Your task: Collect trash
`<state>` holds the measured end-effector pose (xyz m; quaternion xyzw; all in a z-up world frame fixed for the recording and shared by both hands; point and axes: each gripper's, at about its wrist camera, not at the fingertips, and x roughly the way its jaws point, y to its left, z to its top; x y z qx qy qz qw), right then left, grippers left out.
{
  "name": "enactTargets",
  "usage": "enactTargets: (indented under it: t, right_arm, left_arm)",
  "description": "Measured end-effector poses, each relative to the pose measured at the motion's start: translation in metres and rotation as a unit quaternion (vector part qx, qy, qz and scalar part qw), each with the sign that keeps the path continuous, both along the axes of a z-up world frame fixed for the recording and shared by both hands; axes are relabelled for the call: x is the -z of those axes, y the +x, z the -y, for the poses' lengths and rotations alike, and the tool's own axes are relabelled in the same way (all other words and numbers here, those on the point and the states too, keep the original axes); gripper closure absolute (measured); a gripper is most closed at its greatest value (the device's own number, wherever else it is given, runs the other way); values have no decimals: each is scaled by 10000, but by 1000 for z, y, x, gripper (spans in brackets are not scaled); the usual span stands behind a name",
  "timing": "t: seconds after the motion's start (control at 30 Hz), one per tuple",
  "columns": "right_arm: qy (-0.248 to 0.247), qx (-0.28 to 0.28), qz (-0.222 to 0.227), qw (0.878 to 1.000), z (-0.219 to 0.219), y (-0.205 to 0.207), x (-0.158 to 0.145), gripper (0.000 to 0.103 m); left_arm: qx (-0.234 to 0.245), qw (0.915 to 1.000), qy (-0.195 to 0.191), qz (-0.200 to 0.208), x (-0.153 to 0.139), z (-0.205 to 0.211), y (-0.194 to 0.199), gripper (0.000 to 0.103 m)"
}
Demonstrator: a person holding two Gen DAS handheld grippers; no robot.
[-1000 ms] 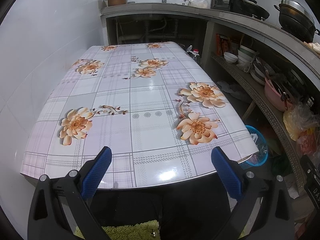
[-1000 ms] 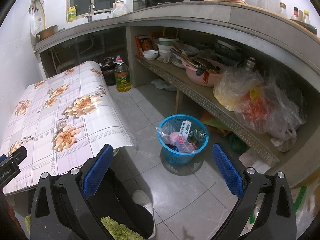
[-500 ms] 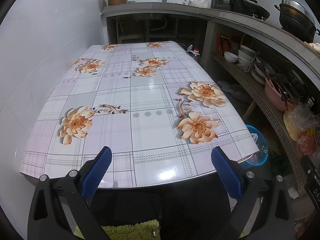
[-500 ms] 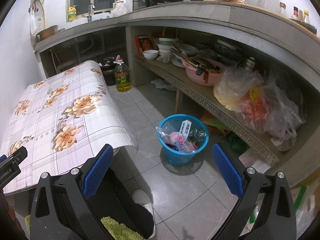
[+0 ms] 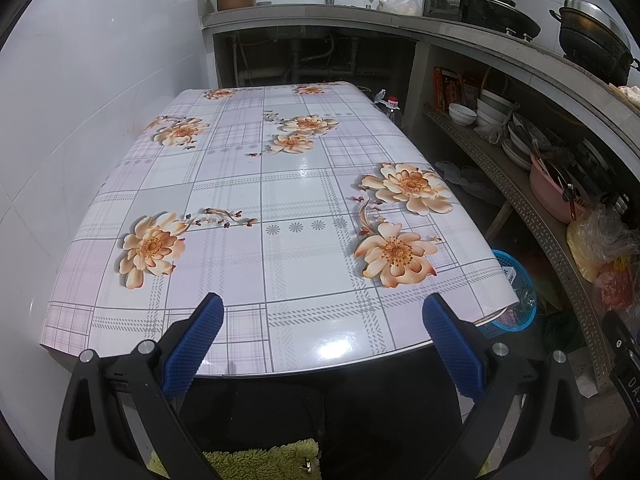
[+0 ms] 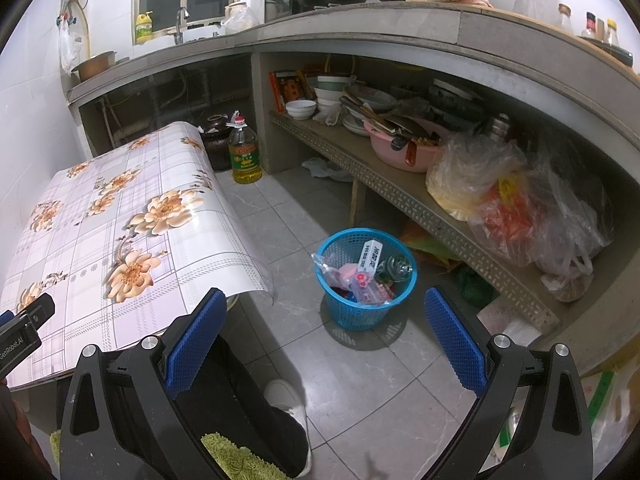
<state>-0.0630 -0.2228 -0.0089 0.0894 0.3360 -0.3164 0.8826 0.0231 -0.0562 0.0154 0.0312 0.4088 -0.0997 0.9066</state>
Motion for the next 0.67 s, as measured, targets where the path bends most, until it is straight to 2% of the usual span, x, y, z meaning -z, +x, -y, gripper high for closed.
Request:
enactTargets:
  t: [0.67]
  right_arm:
    - [-12, -28, 2, 10000, -1, 1, -3, 8]
  left_arm:
    - [14, 9999, -23, -116, 5, 2, -2, 5]
